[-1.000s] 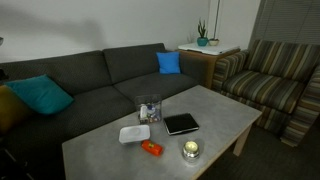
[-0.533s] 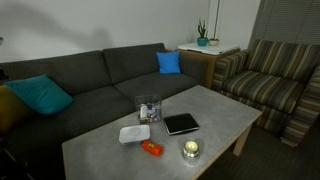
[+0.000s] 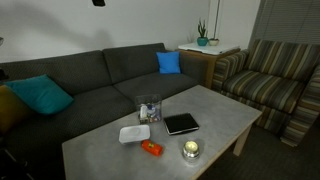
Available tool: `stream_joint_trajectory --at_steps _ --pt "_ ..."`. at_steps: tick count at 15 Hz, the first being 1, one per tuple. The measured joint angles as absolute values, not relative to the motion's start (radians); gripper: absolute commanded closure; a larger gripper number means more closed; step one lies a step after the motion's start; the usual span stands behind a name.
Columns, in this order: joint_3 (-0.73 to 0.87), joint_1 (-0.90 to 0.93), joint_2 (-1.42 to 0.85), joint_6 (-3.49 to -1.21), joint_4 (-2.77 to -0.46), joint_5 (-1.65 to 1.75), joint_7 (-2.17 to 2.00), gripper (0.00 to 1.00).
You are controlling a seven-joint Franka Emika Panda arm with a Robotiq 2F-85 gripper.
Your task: Take the orange packet and place it in the clear container
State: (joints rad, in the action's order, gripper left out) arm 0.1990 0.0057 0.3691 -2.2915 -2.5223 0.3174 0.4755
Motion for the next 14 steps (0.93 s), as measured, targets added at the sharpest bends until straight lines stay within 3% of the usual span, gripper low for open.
stream_joint_trajectory --at_steps 14 --pt "0.145 0.049 0.117 -2.366 -2.506 -0.069 0.361 0.0"
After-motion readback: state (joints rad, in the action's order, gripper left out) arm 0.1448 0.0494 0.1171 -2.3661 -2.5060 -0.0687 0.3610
